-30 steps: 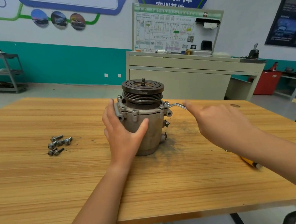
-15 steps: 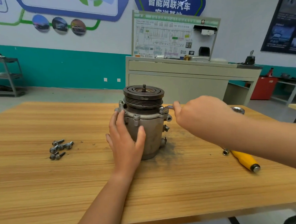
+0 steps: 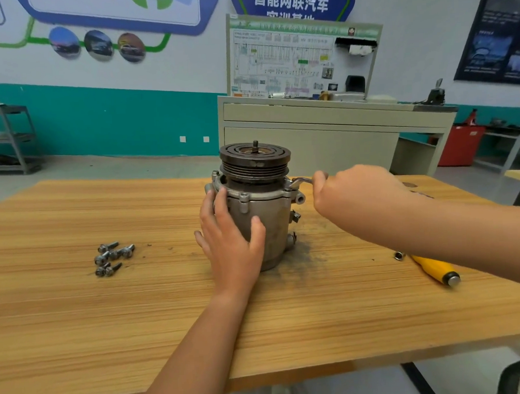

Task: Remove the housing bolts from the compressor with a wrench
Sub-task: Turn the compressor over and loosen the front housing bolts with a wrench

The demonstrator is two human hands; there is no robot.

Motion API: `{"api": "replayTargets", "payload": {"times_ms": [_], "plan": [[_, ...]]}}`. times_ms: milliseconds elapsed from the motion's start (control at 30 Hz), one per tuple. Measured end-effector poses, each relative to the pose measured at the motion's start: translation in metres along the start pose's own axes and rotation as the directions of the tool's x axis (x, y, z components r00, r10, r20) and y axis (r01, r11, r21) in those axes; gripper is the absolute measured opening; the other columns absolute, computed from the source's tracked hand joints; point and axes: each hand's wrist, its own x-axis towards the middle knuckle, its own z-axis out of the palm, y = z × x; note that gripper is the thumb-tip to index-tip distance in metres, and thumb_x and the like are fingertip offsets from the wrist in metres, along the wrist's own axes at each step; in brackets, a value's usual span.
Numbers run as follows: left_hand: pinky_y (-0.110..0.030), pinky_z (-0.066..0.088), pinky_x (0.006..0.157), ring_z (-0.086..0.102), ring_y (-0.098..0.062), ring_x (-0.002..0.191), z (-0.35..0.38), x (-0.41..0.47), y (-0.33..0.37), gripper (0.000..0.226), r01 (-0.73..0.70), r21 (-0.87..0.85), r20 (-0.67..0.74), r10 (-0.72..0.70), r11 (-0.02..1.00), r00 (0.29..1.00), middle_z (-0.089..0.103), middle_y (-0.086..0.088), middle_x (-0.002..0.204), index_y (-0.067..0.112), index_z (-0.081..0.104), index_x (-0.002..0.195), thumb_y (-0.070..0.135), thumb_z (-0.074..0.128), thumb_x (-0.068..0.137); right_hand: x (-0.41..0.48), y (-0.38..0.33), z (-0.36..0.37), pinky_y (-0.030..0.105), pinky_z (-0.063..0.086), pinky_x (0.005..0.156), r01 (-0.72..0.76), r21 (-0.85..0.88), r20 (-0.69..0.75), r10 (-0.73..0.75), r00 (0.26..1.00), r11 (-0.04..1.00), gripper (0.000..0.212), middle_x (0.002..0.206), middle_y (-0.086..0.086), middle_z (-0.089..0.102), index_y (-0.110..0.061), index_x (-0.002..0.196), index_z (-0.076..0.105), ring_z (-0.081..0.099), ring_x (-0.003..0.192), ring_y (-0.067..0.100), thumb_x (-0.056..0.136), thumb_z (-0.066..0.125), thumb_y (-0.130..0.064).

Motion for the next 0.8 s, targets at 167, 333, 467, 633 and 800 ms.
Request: {"api": "replayTargets", "payload": {"times_ms": [167, 333, 467, 633, 800], "plan": [[-0.066, 0.02, 0.105, 0.026, -0.026, 0.137, 0.001, 0.0, 0.0, 0.067, -0.006, 0.006, -0.003, 0.006, 1.0, 1.0, 0.029, -0.012, 0.148, 0.009, 0.032, 0.142, 0.037, 0.044, 0.082, 0.001, 0.003, 0.0, 0.025, 0.027, 0.036, 0.055, -0.133, -0.024, -0.059, 0.998, 0.99, 0.038, 0.059, 0.004, 0.026, 0.004, 0.129, 0.042, 0.026, 0.042, 0.018, 0.091, 0.043, 0.004], [-0.063, 0.021, 0.107, 0.025, -0.023, 0.137, -0.001, 0.001, -0.002, 0.07, -0.001, 0.014, -0.001, 0.001, 1.0, 1.0, 0.029, -0.009, 0.149, 0.011, 0.032, 0.143, 0.044, 0.039, 0.081, 0.0, 0.002, 0.003, 0.024, 0.021, 0.036, 0.107, -0.245, -0.077, -0.129, 0.989, 0.964, 0.041, 0.058, 0.005, 0.024, -0.001, 0.133, 0.042, 0.025, 0.042, 0.015, 0.092, 0.039, 0.005], [-0.062, 0.019, 0.107, 0.025, -0.021, 0.137, -0.003, 0.001, -0.003, 0.066, 0.002, 0.016, 0.011, -0.002, 1.0, 1.0, 0.029, -0.008, 0.149, 0.012, 0.032, 0.143, 0.032, 0.048, 0.083, 0.002, 0.0, 0.009, 0.024, 0.021, 0.035, 0.073, -0.278, -0.101, -0.105, 0.989, 0.958, 0.044, 0.057, 0.007, 0.02, 0.003, 0.136, 0.037, 0.026, 0.04, 0.016, 0.092, 0.037, 0.007], [-0.047, 0.021, 0.111, 0.025, -0.022, 0.138, -0.003, 0.002, -0.003, 0.065, -0.004, -0.048, 0.016, 0.004, 0.999, 1.0, 0.029, -0.01, 0.148, 0.011, 0.032, 0.142, 0.03, 0.05, 0.083, 0.014, 0.012, 0.033, 0.025, 0.018, 0.037, -0.03, -0.204, -0.279, -0.028, 0.96, 0.978, 0.047, 0.054, -0.002, 0.036, -0.006, 0.143, 0.021, 0.033, 0.041, 0.012, 0.099, 0.025, -0.022], [-0.043, 0.021, 0.113, 0.025, -0.022, 0.138, -0.003, 0.003, -0.003, 0.063, 0.01, -0.09, 0.016, -0.009, 0.996, 1.0, 0.03, -0.01, 0.147, 0.01, 0.033, 0.141, 0.032, 0.048, 0.084, 0.026, 0.023, 0.055, 0.025, 0.018, 0.04, -0.085, -0.099, -0.297, 0.051, 0.953, 0.991, 0.043, 0.054, -0.005, 0.036, -0.009, 0.136, 0.024, 0.03, 0.042, 0.01, 0.095, 0.037, -0.011]]}}
